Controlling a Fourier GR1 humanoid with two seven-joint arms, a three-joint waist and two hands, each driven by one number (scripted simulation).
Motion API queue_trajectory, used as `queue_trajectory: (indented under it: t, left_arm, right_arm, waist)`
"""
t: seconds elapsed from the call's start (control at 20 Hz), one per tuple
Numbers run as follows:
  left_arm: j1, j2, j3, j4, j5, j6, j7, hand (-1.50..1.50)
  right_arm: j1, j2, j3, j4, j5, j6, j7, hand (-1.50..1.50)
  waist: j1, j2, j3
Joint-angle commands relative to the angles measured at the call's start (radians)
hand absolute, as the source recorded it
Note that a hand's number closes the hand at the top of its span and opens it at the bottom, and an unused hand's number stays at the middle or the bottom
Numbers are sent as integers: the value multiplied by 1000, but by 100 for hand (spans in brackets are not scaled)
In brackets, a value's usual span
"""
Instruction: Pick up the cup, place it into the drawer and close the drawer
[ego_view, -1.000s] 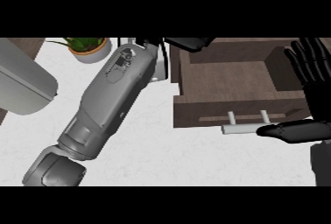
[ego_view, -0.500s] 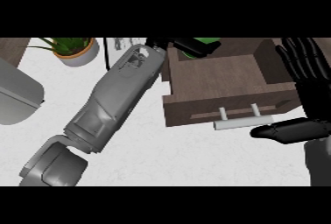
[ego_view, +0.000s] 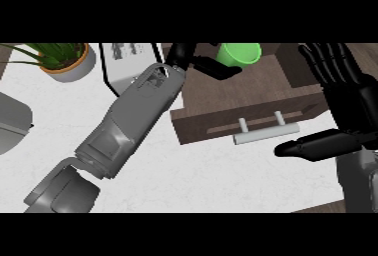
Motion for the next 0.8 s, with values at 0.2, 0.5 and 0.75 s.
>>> queue_trajectory:
  t: [0.2,0.5,0.75]
  left_arm:
    - [37,0,30,-63,149,-24,-93,-150]
    - [59,0,66,-108,257,-13,-222,-150]
    - [30,0,71,-105,303,12,-244,-150]
  right_arm:
    - [-16,42,111,-6,-123,133,31,150]
    - [-21,-16,227,-5,-209,309,116,150]
    - [-4,-188,257,22,-96,437,158,150]
  waist:
    - [-32,6,-2]
    - [-7,-5,-3]
    - [56,-19,-2]
